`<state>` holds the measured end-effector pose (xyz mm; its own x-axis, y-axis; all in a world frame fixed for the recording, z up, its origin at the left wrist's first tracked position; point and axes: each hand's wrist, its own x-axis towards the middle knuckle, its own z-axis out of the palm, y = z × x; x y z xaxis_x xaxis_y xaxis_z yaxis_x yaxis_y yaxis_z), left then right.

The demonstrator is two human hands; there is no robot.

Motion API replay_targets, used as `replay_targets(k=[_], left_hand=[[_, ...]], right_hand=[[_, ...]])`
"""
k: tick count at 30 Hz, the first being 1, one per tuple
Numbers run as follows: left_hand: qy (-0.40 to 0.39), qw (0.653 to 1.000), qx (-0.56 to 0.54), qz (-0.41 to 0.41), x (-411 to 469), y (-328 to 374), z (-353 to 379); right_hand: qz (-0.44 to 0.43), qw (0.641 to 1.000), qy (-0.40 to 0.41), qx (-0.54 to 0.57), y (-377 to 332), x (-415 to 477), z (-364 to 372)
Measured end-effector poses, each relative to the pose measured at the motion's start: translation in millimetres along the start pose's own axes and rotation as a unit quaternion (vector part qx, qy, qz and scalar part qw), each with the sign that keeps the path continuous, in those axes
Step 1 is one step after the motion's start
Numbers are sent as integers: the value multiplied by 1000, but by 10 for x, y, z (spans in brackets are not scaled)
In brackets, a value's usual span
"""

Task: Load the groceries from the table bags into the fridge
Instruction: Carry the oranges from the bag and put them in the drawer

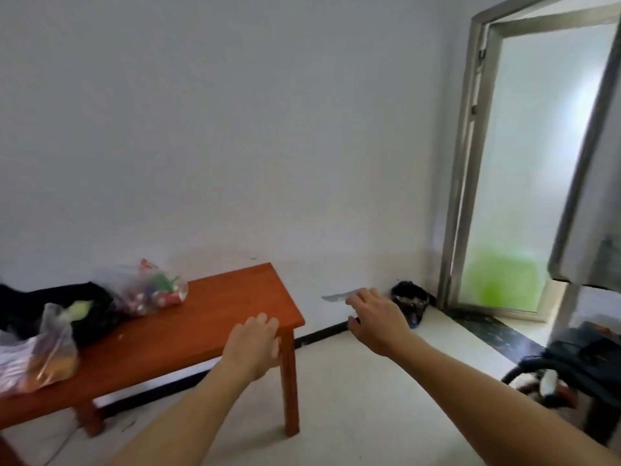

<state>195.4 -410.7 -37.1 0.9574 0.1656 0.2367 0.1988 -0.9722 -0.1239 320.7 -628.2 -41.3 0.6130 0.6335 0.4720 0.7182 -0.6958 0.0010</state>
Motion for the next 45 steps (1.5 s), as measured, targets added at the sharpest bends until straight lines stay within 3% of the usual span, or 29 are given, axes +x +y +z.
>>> replay_targets(k=[8,20,30,38,43,45], left_hand=[[-17,992,-5,-127,-424,-1948,279],[-64,975,22,-211,183,-4052,1000],[-22,959,-4,-283,369,-5919,1445],[-56,951,2,-303,130,-7526,1882],[-89,969,-16,-231,47,-8344,2271],[-113,974,-4,-195,48,-8561,2444]], right_hand=[[-113,993,-28,35,-1710,1184,651],[-162,977,-103,96,-3055,3126,2122],[-208,963,-123,116,-4278,4583,2940],[-248,946,-74,197,-5831,5187,3401],[-275,928,-76,241,-6989,5410,3799],[-282,919,-118,247,-7340,5425,4035]])
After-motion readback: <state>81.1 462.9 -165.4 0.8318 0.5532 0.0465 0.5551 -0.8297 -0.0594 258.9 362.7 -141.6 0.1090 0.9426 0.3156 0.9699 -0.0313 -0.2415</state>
